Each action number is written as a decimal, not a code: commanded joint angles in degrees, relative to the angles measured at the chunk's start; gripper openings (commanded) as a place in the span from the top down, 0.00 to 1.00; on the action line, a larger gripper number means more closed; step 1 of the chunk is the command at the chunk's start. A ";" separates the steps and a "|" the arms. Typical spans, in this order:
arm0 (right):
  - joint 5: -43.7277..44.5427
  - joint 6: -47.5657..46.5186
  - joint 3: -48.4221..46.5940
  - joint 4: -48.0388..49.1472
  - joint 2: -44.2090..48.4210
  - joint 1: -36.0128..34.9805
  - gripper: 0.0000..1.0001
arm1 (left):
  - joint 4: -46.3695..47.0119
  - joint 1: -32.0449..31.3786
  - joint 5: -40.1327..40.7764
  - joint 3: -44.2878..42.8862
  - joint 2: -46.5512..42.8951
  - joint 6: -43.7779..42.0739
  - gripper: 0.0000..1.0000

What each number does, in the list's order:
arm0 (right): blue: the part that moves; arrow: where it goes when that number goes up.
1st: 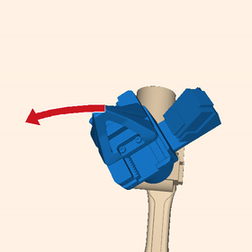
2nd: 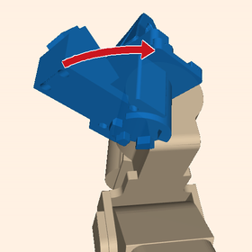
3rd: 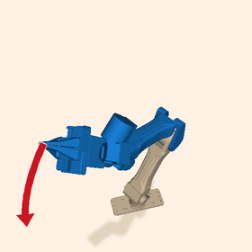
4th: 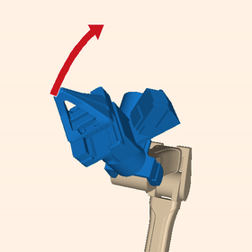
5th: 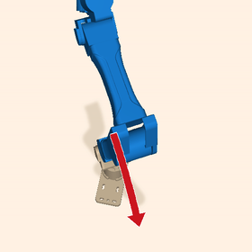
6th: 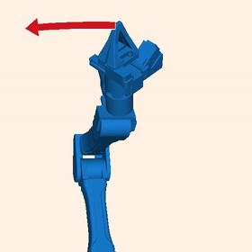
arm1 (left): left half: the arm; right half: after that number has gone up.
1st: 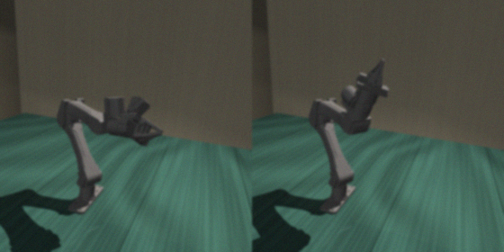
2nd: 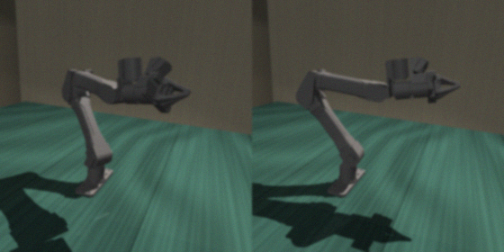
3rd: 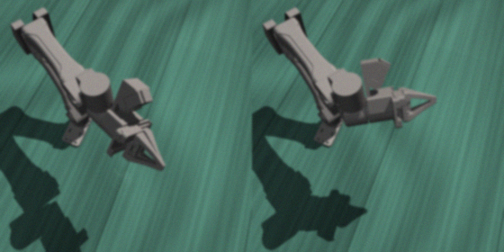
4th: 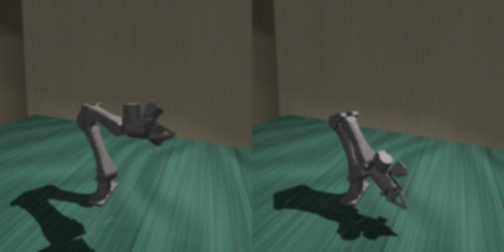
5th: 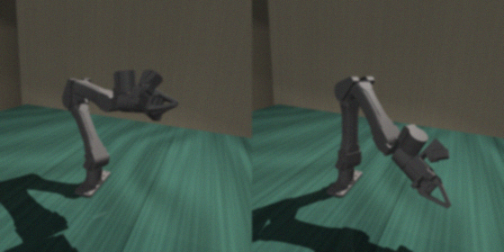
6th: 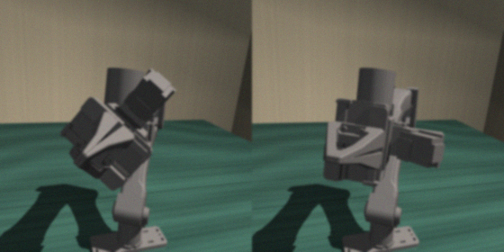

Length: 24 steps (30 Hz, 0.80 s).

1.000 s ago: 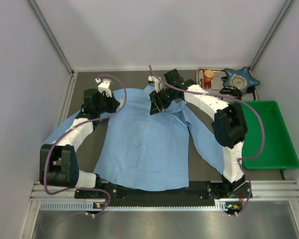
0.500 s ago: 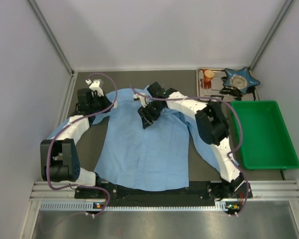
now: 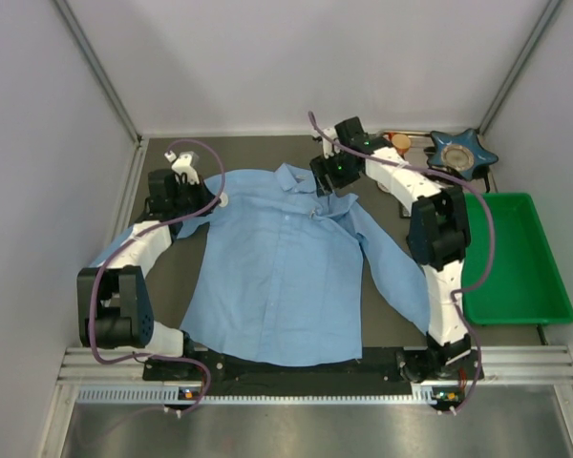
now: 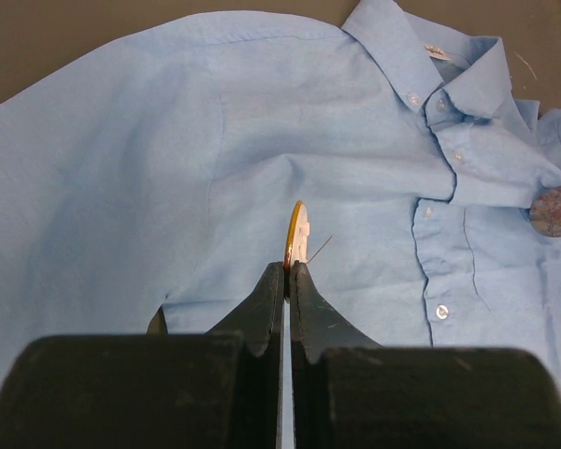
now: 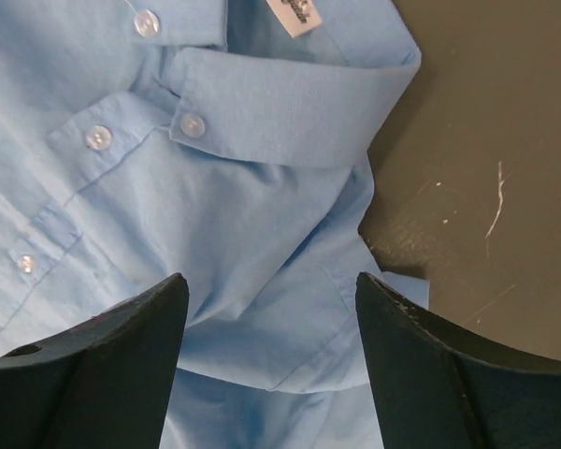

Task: Pin the brooch onto the clothing
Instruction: Adjust the clothes at the center of the board.

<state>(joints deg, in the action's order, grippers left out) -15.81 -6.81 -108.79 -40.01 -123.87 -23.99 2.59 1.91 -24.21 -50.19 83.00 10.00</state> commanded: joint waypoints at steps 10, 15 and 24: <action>3.76 -1.09 -1.77 -3.67 -7.25 -1.59 0.68 | 2.51 0.28 -2.34 -2.54 0.85 0.54 1.00; 11.49 -2.68 -12.98 -3.58 -12.61 2.35 1.00 | 2.68 0.28 -2.95 -2.72 1.90 0.90 1.00; 6.33 -10.06 -17.43 0.37 -9.90 -0.35 0.51 | 5.23 0.11 -2.60 -1.75 3.39 2.30 1.00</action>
<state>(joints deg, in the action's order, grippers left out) -7.38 -12.25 -125.01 -41.85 -138.39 -21.41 3.22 1.91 -26.15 -50.78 85.58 11.09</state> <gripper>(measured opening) 0.298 0.021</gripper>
